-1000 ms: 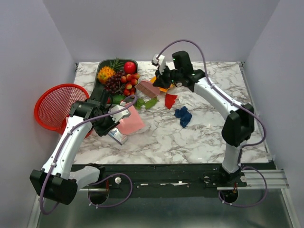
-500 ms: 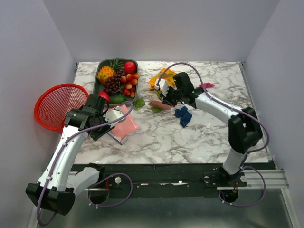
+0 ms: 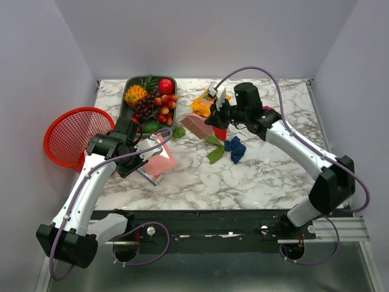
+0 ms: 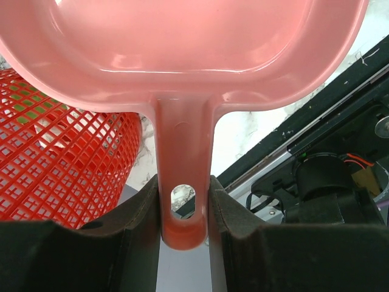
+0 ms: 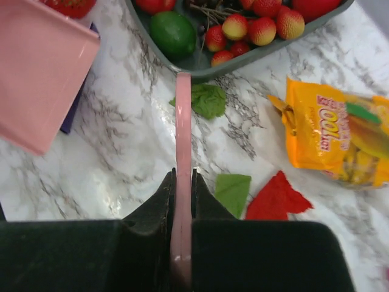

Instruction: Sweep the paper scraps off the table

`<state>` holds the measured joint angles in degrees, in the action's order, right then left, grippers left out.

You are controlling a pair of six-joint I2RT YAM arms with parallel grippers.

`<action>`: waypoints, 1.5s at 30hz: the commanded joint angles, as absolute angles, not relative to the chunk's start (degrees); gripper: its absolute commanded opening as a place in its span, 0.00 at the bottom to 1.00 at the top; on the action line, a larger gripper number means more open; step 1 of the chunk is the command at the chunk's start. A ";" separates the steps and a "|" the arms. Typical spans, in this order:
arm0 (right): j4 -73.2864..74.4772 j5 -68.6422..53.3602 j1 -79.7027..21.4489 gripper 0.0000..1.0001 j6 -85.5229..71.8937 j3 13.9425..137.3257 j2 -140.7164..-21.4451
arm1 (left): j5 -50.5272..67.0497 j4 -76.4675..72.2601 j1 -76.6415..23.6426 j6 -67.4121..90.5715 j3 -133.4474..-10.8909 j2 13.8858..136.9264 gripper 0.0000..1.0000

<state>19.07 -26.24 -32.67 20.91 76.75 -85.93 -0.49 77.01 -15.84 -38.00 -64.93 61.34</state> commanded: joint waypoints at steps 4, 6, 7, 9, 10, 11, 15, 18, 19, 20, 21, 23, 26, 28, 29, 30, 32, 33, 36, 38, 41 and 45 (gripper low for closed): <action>13.70 -9.08 -32.78 0.01 -14.30 87.88 -101.67 | 0.00 82.70 -15.82 -37.27 -68.20 60.64 0.00; 14.15 -11.50 -32.78 0.01 -18.08 90.69 -104.05 | 0.00 83.14 -15.82 -36.91 -68.99 60.65 0.00; 14.59 -14.30 -32.70 0.01 -19.24 92.79 -106.32 | 0.00 83.23 -15.91 -36.91 -69.08 60.56 0.00; 15.03 -15.81 -32.78 0.01 -23.18 94.56 -108.27 | -0.17 83.41 -15.91 -37.00 -68.91 60.64 0.00; 15.55 -16.08 -32.78 0.01 -24.33 95.53 -109.85 | -0.35 83.41 -15.91 -37.00 -68.99 60.73 0.00; 15.73 -16.08 -32.78 0.01 -25.48 95.71 -110.65 | -0.53 83.50 -15.91 -37.09 -69.08 60.73 0.00; 17.49 -13.80 -32.96 0.01 -29.62 96.33 -113.46 | -0.44 83.58 -15.91 -36.47 -70.22 61.08 0.00; 20.12 -7.93 -32.96 0.00 -31.36 95.89 -114.78 | -0.70 84.29 -15.91 -36.39 -71.27 61.87 0.00; 21.95 -4.43 -32.96 0.01 -32.16 95.71 -114.87 | -0.79 84.46 -15.91 -36.39 -71.54 61.96 0.00; 21.97 -4.13 -32.87 0.00 -32.43 95.10 -114.87 | -0.88 84.55 -15.91 -36.47 -71.80 62.22 0.00; 21.71 -4.57 -32.87 0.01 -32.87 93.53 -114.96 | -0.79 84.81 -15.91 -36.21 -72.76 62.66 0.00; 20.13 -6.67 -32.96 0.00 -32.96 93.08 -115.40 | -0.62 85.08 -15.82 -35.86 -73.04 63.10 0.00; 19.07 -9.13 -32.96 0.01 -33.31 93.95 -116.37 | -0.35 85.69 -15.64 -35.77 -73.74 63.63 0.00; 19.51 -9.84 -33.05 0.00 -33.40 95.01 -115.93 | -0.53 85.87 -15.64 -35.86 -73.83 63.89 0.00; 20.12 -9.76 -32.96 0.00 -33.14 95.44 -115.58 | -0.53 85.96 -15.64 -35.77 -73.83 63.98 0.00; 23.00 -8.97 -32.96 0.01 -33.05 96.06 -115.23 | -0.44 85.96 -15.64 -35.77 -73.83 64.07 0.00; 27.31 -4.76 -32.96 0.01 -33.57 97.38 -112.77 | -0.53 85.87 -15.64 -35.68 -73.74 64.07 0.00; 29.68 -3.35 -32.78 0.00 -34.44 97.64 -111.63 | -0.53 85.87 -15.56 -35.94 -73.65 64.16 0.00; 33.83 -3.34 -32.17 0.00 -34.19 96.77 -107.24 | -0.09 86.05 -15.64 -36.39 -74.44 64.95 0.00; 35.94 -3.95 -31.30 0.01 -33.84 94.85 -104.78 | -0.09 85.52 -15.64 -36.39 -74.97 65.91 0.00; 33.76 -5.53 -30.15 0.01 -34.62 91.24 -102.40 | 0.00 85.08 -15.47 -36.47 -76.11 67.06 0.00; 28.84 -11.06 -29.44 0.00 -35.51 88.51 -102.21 | 1.31 84.99 -15.56 -36.65 -76.55 67.85 0.00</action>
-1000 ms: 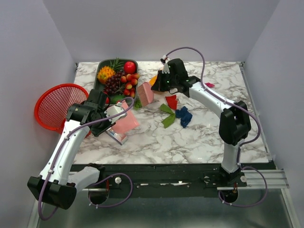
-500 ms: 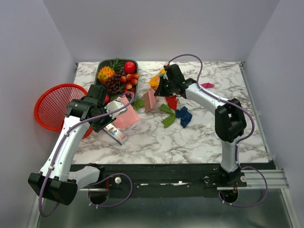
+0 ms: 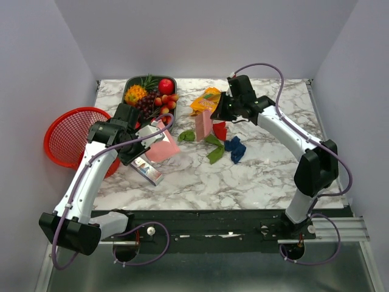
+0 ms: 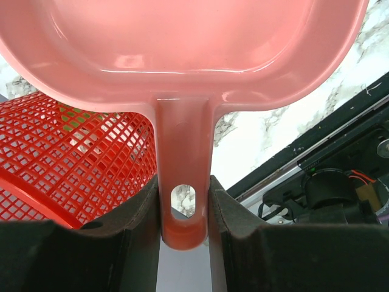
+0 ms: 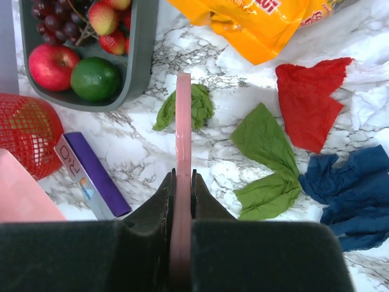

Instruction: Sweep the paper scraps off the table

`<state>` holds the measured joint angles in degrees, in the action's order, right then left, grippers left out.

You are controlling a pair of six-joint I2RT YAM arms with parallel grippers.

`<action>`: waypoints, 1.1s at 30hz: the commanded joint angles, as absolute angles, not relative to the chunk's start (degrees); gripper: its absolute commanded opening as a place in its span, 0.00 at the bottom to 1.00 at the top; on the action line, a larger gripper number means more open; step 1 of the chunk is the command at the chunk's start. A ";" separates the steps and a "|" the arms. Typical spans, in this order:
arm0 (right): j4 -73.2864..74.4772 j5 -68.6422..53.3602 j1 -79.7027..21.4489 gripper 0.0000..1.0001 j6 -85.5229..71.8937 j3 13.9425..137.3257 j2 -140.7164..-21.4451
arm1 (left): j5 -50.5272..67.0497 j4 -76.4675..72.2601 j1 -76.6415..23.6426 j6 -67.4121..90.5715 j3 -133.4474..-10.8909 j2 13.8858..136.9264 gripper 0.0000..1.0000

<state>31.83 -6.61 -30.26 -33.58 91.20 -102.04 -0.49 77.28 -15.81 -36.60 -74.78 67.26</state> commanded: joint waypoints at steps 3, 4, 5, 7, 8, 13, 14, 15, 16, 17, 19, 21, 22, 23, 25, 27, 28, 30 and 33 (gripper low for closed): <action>23.74 -19.75 -29.36 0.00 -33.23 89.21 -104.76 | 1.58 84.99 -15.56 -36.74 -76.12 67.85 0.00; 20.42 -24.65 -29.36 0.01 -32.09 89.38 -106.68 | 1.58 84.90 -15.56 -36.74 -75.94 67.76 0.00; 19.00 -26.61 -29.44 0.01 -29.73 89.47 -107.48 | 1.50 84.82 -15.56 -36.91 -75.85 67.76 0.00; 17.24 -25.59 -29.44 0.00 -30.14 88.60 -108.98 | 1.32 84.55 -15.30 -36.74 -75.76 67.76 0.00; 16.79 -24.97 -29.44 0.01 -30.41 88.16 -109.42 | 1.49 84.55 -15.03 -36.65 -75.85 67.68 0.00; 15.47 -23.30 -29.44 0.01 -32.34 85.61 -111.44 | 2.46 83.76 -14.68 -36.91 -74.80 67.41 0.00; 15.90 -23.03 -29.44 0.00 -32.00 85.17 -111.18 | 2.90 83.67 -14.68 -36.83 -74.71 67.50 0.00; 16.34 -22.59 -29.44 0.01 -30.08 84.73 -110.66 | 3.16 83.67 -14.68 -36.91 -74.79 67.50 0.00; 16.70 -22.50 -29.44 0.01 -28.32 84.12 -109.87 | 3.43 83.93 -14.68 -36.91 -74.97 67.59 0.00; 16.96 -22.15 -29.44 0.00 -26.56 83.42 -108.91 | 3.51 83.85 -14.68 -36.83 -75.32 67.76 0.00; 18.80 -19.09 -29.36 0.01 -22.08 79.82 -104.69 | 4.65 83.59 -14.68 -36.48 -76.72 67.94 0.00; 19.68 -17.59 -28.66 0.01 -18.91 76.04 -101.36 | 5.71 82.97 -14.68 -35.86 -76.64 68.38 0.00; 19.95 -17.06 -28.04 0.01 -18.55 71.59 -97.86 | 5.97 82.45 -14.68 -36.03 -76.29 68.64 0.00; 20.04 -16.70 -26.64 0.01 -18.20 69.54 -95.65 | 6.06 82.18 -14.68 -36.30 -75.94 69.43 0.00; 20.47 -15.91 -25.14 0.01 -15.74 65.15 -89.86 | 6.24 81.48 -15.03 -37.26 -75.06 70.48 0.00; 21.53 -18.53 -23.47 0.01 -10.85 63.55 -86.41 | 6.07 80.34 -15.29 -37.88 -74.10 71.89 0.00; 23.71 -26.46 -23.12 0.01 -7.94 63.37 -84.66 | 6.06 79.37 -15.82 -38.23 -73.74 72.42 0.00; 29.93 -38.26 -23.20 0.01 9.37 67.13 -81.48 | 5.98 78.67 -16.69 -38.76 -72.78 74.26 0.00; 39.63 -37.20 -23.29 0.00 17.56 71.80 -76.83 | 5.10 77.09 -19.85 -39.29 -71.38 76.46 0.00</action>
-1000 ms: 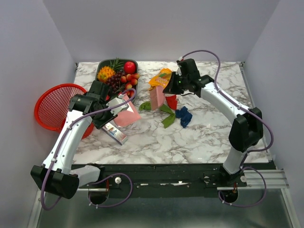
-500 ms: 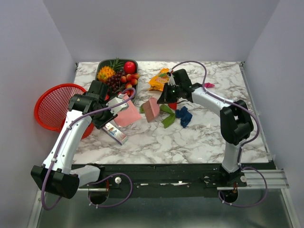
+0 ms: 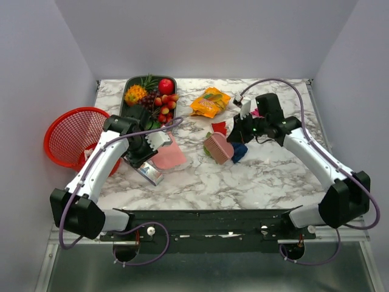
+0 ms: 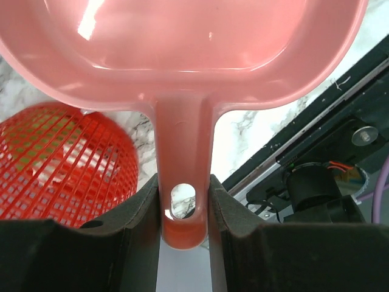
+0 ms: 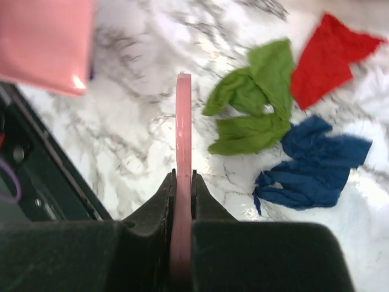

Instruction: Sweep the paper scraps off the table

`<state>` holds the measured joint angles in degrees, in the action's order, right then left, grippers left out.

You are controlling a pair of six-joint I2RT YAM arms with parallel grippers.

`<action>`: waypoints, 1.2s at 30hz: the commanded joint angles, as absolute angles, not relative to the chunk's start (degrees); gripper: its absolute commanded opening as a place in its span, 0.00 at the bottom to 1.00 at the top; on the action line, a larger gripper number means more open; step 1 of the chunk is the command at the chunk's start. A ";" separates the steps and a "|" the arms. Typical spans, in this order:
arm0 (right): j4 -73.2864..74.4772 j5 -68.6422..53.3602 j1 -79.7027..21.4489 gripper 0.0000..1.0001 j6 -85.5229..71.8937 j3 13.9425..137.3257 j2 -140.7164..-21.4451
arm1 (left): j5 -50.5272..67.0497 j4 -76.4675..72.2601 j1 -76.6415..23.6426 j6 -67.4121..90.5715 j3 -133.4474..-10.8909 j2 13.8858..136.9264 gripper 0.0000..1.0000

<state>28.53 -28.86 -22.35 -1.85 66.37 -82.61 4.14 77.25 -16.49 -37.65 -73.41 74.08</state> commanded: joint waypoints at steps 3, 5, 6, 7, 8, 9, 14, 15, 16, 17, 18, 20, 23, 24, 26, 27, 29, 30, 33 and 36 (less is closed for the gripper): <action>43.76 -29.20 -23.29 0.01 23.35 75.57 -74.54 | 1.68 74.36 -24.41 -39.03 -70.32 79.18 0.00; 43.25 -17.66 -23.29 0.00 22.16 76.37 -74.01 | 0.44 72.78 -26.01 -39.11 -70.66 82.68 0.00; 42.37 -12.62 -23.29 0.01 21.28 76.29 -73.57 | -1.21 72.51 -27.06 -39.11 -71.71 84.01 0.00; 40.19 -7.70 -23.29 0.00 21.10 75.85 -73.22 | -1.40 72.34 -27.51 -39.20 -72.59 85.33 0.00; 39.21 -0.43 -23.29 0.00 21.79 75.24 -72.86 | -1.41 72.16 -27.86 -38.85 -73.55 87.87 0.00; 38.24 4.09 -23.29 0.01 24.84 74.36 -72.69 | -1.15 71.98 -28.21 -38.67 -74.35 88.85 0.00; 33.13 22.05 -23.29 0.00 32.42 66.89 -74.00 | -3.51 71.28 -31.90 -37.44 -77.43 94.82 0.00; 33.40 21.97 -23.29 0.00 32.78 66.36 -74.26 | -3.86 71.11 -32.43 -36.57 -77.61 95.70 0.00; 33.83 21.54 -23.29 0.00 32.35 66.01 -74.62 | -4.22 70.93 -32.69 -36.13 -77.96 96.58 0.00; 34.19 19.53 -23.29 0.01 31.73 65.92 -75.32 | -4.22 70.67 -33.48 -35.69 -78.13 97.90 0.00; 34.45 18.55 -23.38 0.01 30.42 65.83 -75.93 | -4.22 70.58 -33.83 -35.25 -78.22 98.61 0.00; 34.28 16.62 -24.25 0.01 29.45 64.78 -77.60 | -4.74 69.70 -34.62 -34.19 -78.75 100.45 0.00; 34.72 13.11 -26.70 0.01 28.57 64.34 -79.10 | -5.45 68.73 -35.16 -33.49 -79.28 102.64 0.00; 34.63 12.57 -27.59 0.00 27.52 64.60 -80.06 | -5.54 68.73 -35.33 -33.49 -79.45 103.35 0.00; 35.59 8.91 -29.69 0.01 25.32 66.17 -81.47 | -5.54 68.21 -35.33 -33.14 -80.24 104.76 0.00; 36.38 7.49 -30.32 0.00 22.27 68.62 -83.21 | -5.36 68.03 -35.33 -32.96 -80.42 105.03 0.00; 38.23 2.93 -31.81 0.01 19.61 70.57 -84.98 | -4.57 67.06 -35.33 -32.44 -81.12 105.73 0.00; 38.41 1.94 -32.43 0.01 16.38 71.36 -85.95 | -3.44 66.71 -35.42 -32.34 -81.38 105.91 0.00; 38.76 -2.90 -34.36 0.01 10.93 75.40 -89.99 | -1.94 65.05 -35.51 -31.73 -82.70 107.31 0.00; 40.34 -10.27 -34.98 0.00 5.48 83.30 -94.56 | -0.62 63.02 -35.68 -31.21 -84.02 108.54 0.00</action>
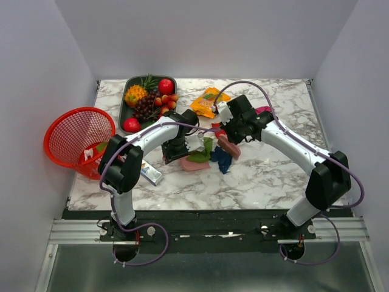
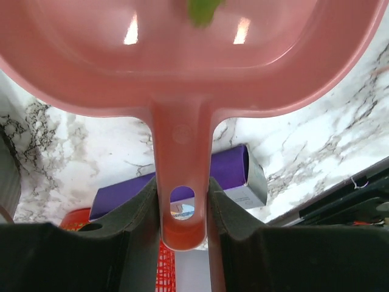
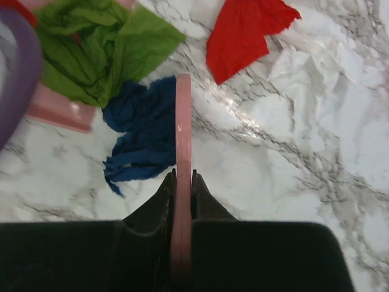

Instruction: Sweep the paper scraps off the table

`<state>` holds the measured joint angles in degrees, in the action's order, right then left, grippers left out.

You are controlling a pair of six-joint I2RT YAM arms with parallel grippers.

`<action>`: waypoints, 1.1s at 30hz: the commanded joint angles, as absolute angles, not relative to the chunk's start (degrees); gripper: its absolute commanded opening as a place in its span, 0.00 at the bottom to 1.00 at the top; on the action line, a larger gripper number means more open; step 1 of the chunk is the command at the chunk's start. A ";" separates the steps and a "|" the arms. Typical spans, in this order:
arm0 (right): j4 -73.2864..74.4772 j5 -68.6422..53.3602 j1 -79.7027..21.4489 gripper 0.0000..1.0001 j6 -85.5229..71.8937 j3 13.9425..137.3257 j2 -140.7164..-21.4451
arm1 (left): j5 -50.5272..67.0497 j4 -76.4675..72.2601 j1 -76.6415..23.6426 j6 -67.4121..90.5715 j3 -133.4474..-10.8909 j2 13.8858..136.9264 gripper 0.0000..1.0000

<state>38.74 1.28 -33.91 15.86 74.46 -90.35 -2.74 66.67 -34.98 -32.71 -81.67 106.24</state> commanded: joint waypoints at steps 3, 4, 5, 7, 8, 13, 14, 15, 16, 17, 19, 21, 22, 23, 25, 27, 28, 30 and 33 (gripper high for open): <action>41.31 -15.98 -34.81 0.01 0.72 89.55 -96.94 | 1.83 62.05 -35.77 -30.76 -85.52 108.46 0.00; 41.22 -17.21 -34.89 0.01 0.18 90.34 -96.94 | 2.19 61.18 -35.77 -30.59 -85.43 108.28 0.00; 40.96 -18.36 -34.81 0.01 -0.78 90.79 -96.86 | 2.89 60.74 -35.68 -30.41 -85.17 107.85 0.00; 40.17 -18.72 -34.63 0.01 -3.33 90.36 -95.63 | 3.60 59.34 -35.68 -30.41 -83.68 106.35 0.00; 40.08 -18.81 -34.28 0.01 -3.77 90.00 -95.10 | 3.78 58.89 -35.68 -30.50 -83.06 105.74 0.00; 39.99 -17.84 -30.59 0.01 -6.50 86.58 -90.02 | 3.25 57.22 -34.72 -31.64 -78.24 100.91 0.00; 39.90 -16.01 -29.28 0.01 -6.68 86.05 -89.30 | 3.16 57.22 -34.37 -31.73 -77.53 100.12 0.00; 39.90 -14.60 -28.92 0.01 -5.72 85.78 -88.34 | 2.21 57.39 -34.28 -32.08 -76.91 98.80 0.00; 39.82 -13.02 -28.66 0.01 -4.76 85.17 -86.85 | 1.59 58.61 -34.02 -32.43 -76.21 98.35 0.00; 39.73 -10.31 -28.48 0.01 -3.79 84.82 -85.88 | 0.89 59.23 -33.93 -32.61 -75.94 97.91 0.00; 39.20 -8.18 -28.56 0.01 -0.80 83.68 -84.38 | -0.87 61.16 -33.66 -32.96 -75.24 96.51 0.00; 39.11 -5.29 -28.48 0.00 1.73 81.92 -82.71 | -2.02 62.22 -33.40 -33.40 -74.80 95.02 0.00; 39.63 -4.23 -28.48 0.00 2.19 81.31 -82.27 | -3.24 63.62 -33.49 -34.18 -74.53 94.75 0.00; 39.81 -3.70 -28.48 0.01 2.55 79.82 -81.40 | -3.86 64.42 -33.49 -34.62 -74.44 94.31 0.00; 40.34 -3.08 -28.48 0.00 4.13 77.88 -80.34 | -5.44 66.96 -33.49 -36.55 -74.01 93.78 0.00; 40.78 -2.73 -28.56 0.00 3.96 74.55 -78.94 | -8.43 68.28 -33.49 -38.14 -73.04 93.17 0.00; 41.04 -2.90 -28.48 0.01 3.87 73.31 -78.49 | -9.13 69.42 -33.49 -39.01 -71.73 92.90 0.00; 41.22 -3.51 -28.56 0.01 3.26 71.38 -77.53 | -10.81 69.96 -33.49 -40.78 -70.41 92.64 0.00; 41.75 -4.83 -28.56 0.01 2.37 68.30 -76.91 | -9.59 69.96 -33.92 -41.05 -68.47 93.51 0.00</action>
<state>40.49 -5.10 -28.34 2.57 71.20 -79.05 -7.22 66.83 -33.71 -38.04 -70.83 93.82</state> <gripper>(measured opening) 0.120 0.379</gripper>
